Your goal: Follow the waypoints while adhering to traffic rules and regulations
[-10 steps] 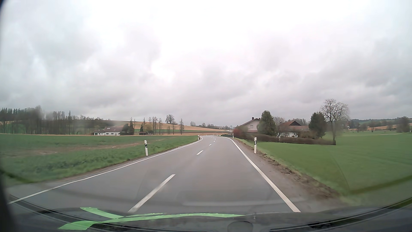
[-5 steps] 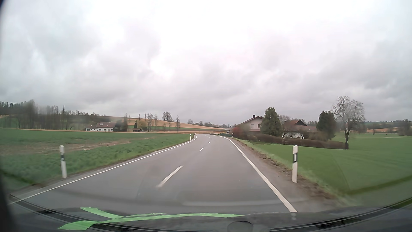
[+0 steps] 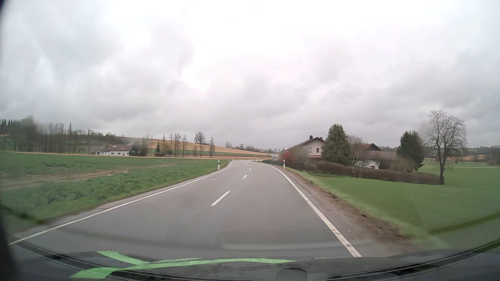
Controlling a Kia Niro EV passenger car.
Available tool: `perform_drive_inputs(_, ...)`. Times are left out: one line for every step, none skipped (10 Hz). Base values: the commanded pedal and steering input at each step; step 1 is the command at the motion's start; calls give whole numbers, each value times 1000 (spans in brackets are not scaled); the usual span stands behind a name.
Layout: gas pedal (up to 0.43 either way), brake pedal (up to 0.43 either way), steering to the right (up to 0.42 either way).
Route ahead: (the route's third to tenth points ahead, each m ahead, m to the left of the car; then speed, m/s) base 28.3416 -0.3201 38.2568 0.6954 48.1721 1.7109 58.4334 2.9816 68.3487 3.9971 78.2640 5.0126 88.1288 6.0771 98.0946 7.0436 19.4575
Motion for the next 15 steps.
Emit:
perform_drive_inputs(98, 0, -2)
perform_drive_inputs(98, 0, -3)
perform_drive_inputs(98, 0, -5)
perform_drive_inputs(98, 0, -6)
perform_drive_inputs(98, 0, -8)
perform_drive_inputs(98, 0, -9)
perform_drive_inputs(130, 0, -10)
perform_drive_inputs(138, 0, -11)
perform_drive_inputs(138, 0, -11)
perform_drive_inputs(138, 0, -11)
perform_drive_inputs(130, 0, -11)
perform_drive_inputs(98, 0, -11)
perform_drive_inputs(0, 0, -11)
perform_drive_inputs(0, 0, -11)
perform_drive_inputs(0, 0, -11)
